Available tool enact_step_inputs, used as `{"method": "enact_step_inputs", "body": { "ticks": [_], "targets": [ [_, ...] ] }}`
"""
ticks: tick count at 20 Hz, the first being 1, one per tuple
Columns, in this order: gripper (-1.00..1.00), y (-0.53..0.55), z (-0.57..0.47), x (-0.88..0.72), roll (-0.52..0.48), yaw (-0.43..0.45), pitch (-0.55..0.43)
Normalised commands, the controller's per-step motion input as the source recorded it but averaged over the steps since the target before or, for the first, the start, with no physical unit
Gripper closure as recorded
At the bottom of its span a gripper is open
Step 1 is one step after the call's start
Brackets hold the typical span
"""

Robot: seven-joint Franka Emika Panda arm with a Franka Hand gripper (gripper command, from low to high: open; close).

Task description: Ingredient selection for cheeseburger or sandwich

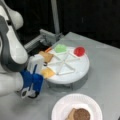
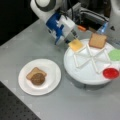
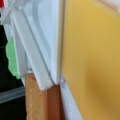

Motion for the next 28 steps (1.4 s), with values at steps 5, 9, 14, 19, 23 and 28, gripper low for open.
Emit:
{"method": "enact_step_inputs", "body": {
  "ticks": [5,9,14,19,23,28],
  "targets": [
    [-1.00,0.18,0.12,-0.19,-0.034,-0.106,-0.094],
    [-1.00,0.17,0.11,-0.19,-0.041,-0.111,-0.090],
    [-1.00,0.20,0.07,-0.18,-0.050,-0.138,-0.109],
    [-1.00,0.22,0.07,-0.17,-0.075,-0.170,-0.118],
    [1.00,0.21,0.09,-0.18,-0.095,-0.181,-0.107],
    [1.00,0.20,0.09,-0.17,-0.110,-0.171,-0.108]
  ]
}}
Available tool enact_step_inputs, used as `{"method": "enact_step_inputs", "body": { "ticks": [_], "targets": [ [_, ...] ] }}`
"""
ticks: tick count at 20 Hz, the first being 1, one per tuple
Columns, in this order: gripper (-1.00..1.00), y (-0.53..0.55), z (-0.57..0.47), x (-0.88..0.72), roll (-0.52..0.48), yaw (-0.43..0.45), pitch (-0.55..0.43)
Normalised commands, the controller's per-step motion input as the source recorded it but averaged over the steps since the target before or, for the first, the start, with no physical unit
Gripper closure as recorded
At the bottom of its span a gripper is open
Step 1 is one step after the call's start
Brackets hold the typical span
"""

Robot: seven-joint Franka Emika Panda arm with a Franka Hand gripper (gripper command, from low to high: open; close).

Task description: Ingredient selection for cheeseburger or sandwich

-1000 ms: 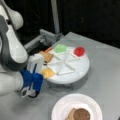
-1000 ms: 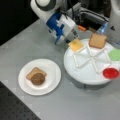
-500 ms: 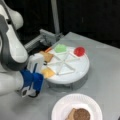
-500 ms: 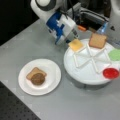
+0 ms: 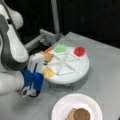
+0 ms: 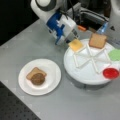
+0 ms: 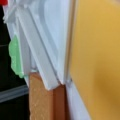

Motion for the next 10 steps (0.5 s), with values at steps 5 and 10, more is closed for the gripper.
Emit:
{"method": "enact_step_inputs", "body": {
  "ticks": [5,10],
  "targets": [
    [1.00,0.19,0.09,-0.17,-0.113,-0.165,-0.107],
    [1.00,0.21,0.09,-0.18,-0.109,-0.172,-0.110]
  ]
}}
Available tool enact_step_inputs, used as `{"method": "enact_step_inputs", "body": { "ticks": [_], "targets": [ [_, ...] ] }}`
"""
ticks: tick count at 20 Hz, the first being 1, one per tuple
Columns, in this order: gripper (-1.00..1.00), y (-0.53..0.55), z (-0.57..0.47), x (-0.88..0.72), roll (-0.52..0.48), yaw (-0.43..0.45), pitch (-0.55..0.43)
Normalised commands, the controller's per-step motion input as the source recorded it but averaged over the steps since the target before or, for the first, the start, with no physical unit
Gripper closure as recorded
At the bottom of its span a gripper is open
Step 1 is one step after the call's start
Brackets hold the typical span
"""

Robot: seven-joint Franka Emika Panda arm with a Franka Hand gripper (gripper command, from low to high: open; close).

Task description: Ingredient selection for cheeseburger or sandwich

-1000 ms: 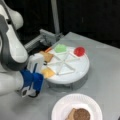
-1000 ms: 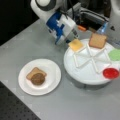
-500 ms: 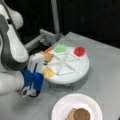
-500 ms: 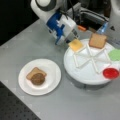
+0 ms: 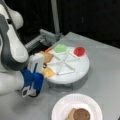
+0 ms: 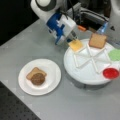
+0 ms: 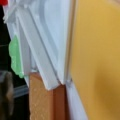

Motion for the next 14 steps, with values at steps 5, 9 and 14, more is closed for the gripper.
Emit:
{"method": "enact_step_inputs", "body": {
  "ticks": [5,9,14],
  "targets": [
    [1.00,0.24,0.09,-0.18,-0.107,-0.182,-0.113],
    [1.00,0.25,0.09,-0.17,-0.104,-0.188,-0.114],
    [1.00,0.26,0.11,-0.17,-0.099,-0.194,-0.106]
  ]
}}
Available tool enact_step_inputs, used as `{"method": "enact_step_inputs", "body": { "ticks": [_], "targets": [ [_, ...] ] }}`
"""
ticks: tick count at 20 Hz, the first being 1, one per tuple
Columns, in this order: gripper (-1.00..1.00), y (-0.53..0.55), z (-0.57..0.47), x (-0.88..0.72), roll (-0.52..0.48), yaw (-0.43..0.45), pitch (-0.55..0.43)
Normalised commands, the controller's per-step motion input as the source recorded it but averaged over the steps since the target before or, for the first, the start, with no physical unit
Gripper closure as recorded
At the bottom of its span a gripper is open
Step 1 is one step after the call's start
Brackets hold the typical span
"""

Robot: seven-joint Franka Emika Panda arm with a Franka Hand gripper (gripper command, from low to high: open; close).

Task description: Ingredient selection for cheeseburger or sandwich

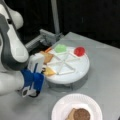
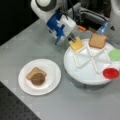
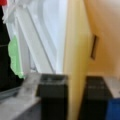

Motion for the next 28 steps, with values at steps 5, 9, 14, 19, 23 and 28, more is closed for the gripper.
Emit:
{"method": "enact_step_inputs", "body": {
  "ticks": [5,9,14,19,23,28],
  "targets": [
    [1.00,0.26,0.15,-0.18,-0.118,-0.198,-0.090],
    [1.00,0.23,0.24,-0.21,-0.175,-0.204,-0.061],
    [1.00,0.17,0.32,-0.26,-0.208,-0.170,-0.010],
    [1.00,0.11,0.15,-0.29,-0.190,-0.131,-0.002],
    [1.00,0.07,0.04,-0.27,-0.180,-0.112,0.015],
    [1.00,0.06,0.19,-0.18,-0.261,-0.141,0.068]
  ]
}}
